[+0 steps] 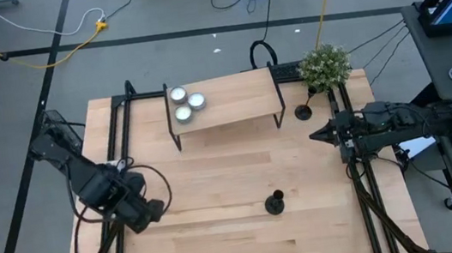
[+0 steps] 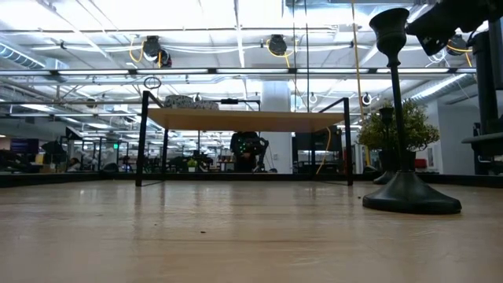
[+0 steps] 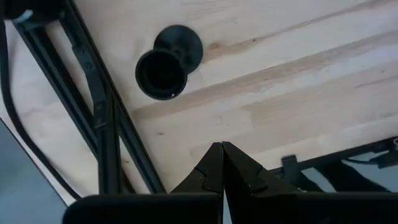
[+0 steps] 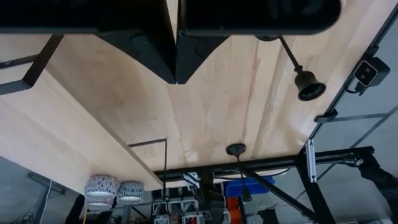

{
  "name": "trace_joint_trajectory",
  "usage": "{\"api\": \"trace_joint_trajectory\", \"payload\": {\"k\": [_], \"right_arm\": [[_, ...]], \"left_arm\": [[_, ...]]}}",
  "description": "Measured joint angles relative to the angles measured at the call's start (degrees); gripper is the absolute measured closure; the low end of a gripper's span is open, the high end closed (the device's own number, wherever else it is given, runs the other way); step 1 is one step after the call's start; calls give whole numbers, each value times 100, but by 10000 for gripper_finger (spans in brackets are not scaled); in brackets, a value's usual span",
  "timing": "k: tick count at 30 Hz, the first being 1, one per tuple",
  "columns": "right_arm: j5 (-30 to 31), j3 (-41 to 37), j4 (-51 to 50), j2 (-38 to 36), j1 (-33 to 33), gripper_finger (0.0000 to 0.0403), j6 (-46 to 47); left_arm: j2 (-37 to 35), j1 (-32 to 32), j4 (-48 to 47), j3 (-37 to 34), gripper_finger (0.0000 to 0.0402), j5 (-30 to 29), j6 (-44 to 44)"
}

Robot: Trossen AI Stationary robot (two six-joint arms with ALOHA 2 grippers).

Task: Pick & Place candle stick holders
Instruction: Put the left black candle holder on the shelf

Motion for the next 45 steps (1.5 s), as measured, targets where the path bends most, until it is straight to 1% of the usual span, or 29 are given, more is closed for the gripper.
{"api": "trace_joint_trajectory", "payload": {"k": [4, 7, 12, 18, 22, 27, 29, 33, 35, 40, 43, 45], "right_arm": [[0, -2, 3, 0, 0, 402, 26], [-2, -2, 3, 0, 0, 402, 26], [-2, -2, 3, 0, 0, 402, 12], [-2, -2, 3, 0, 0, 402, -10], [-4, -2, 3, 0, 0, 402, -16], [-6, -2, 3, 0, 0, 402, -16], [-24, -2, 3, 0, 0, 403, -18], [-167, -2, 3, 0, 2, 403, -11], [-170, -2, 2, 0, 2, 403, 16], [-149, -2, 1, 0, 2, 403, 65], [-149, -2, 3, 0, 2, 403, 129], [-149, -2, 1, 0, 2, 403, 131]], "left_arm": [[2, -185, 4, -19, 401, -9, -434], [2, -307, 3, -19, 401, -130, -619], [2, -384, 5, -19, 400, -352, -618], [2, -447, 7, -19, 396, -656, -343], [2, -447, 5, -19, 374, -861, -344], [4, -447, 7, -62, 330, -1142, -187], [4, -447, 8, -198, 311, -1119, -174], [4, -447, 3, -614, 273, -534, -244], [4, -447, -6, -761, 257, -346, -383], [4, -392, 5, -808, 230, -471, -509], [4, -317, 3, -808, 225, -421, -434], [4, -270, 9, -808, 225, -282, -377]]}}
